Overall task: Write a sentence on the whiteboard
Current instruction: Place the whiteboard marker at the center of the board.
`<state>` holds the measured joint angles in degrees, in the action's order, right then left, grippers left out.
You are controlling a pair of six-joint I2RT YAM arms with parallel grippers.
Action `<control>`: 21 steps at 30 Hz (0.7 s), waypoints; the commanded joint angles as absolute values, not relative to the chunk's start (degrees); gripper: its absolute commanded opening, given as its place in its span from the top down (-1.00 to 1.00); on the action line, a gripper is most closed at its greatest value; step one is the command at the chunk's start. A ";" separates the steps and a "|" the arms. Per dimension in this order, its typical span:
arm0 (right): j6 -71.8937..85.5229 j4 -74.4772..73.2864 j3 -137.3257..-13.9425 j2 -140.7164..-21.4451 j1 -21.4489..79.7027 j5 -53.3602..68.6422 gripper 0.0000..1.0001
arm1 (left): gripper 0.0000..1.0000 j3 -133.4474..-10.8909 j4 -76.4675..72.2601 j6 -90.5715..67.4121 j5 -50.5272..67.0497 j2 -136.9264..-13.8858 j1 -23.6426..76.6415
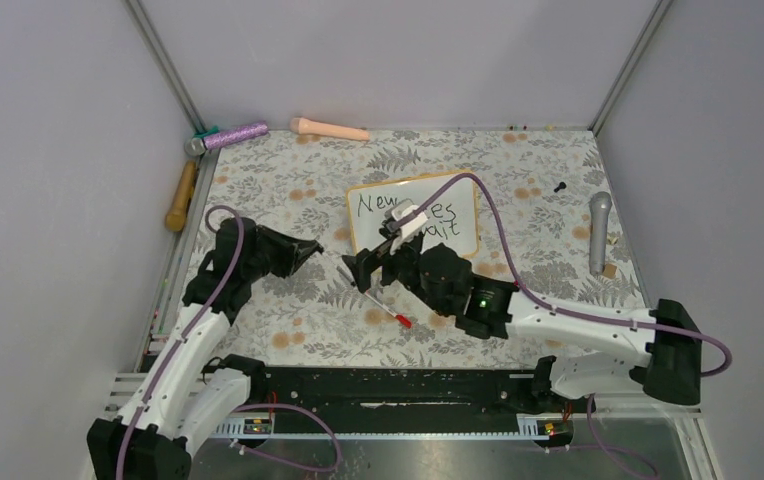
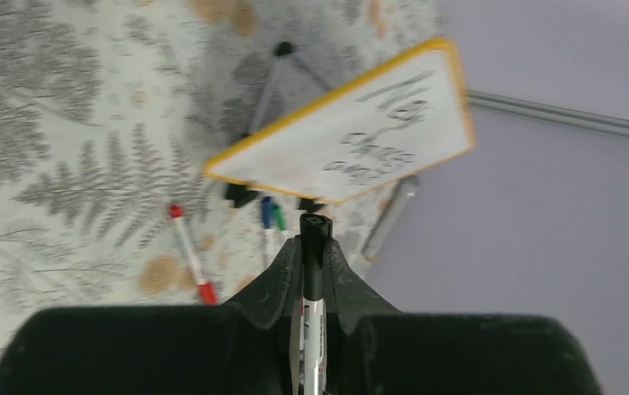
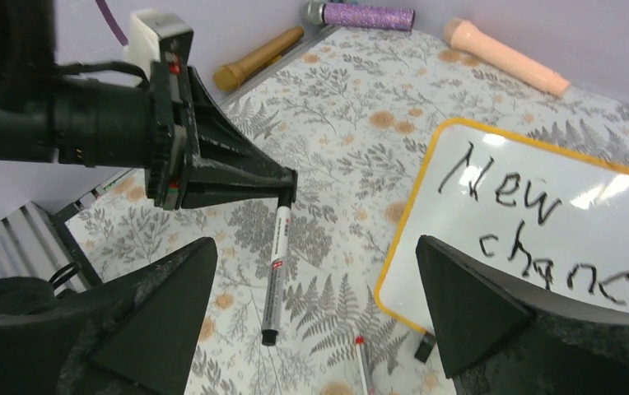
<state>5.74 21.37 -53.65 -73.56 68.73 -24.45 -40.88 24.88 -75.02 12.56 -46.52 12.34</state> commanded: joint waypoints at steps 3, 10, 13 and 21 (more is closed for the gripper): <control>12.31 10.31 -47.72 -65.26 67.68 -24.44 -0.99 | 1.00 -32.00 22.96 -71.33 6.74 -50.46 12.58; 18.06 -3.23 -42.89 -60.00 65.30 -31.48 -0.99 | 0.96 -29.04 17.06 -69.72 2.46 -57.25 13.21; 20.29 -5.81 -39.92 -57.09 60.66 -30.58 -0.99 | 0.91 -29.86 16.84 -67.59 0.51 -59.90 13.43; 19.49 -10.27 -34.35 -48.61 50.66 -34.78 -0.98 | 0.09 -28.99 13.33 -64.87 -1.14 -64.27 13.45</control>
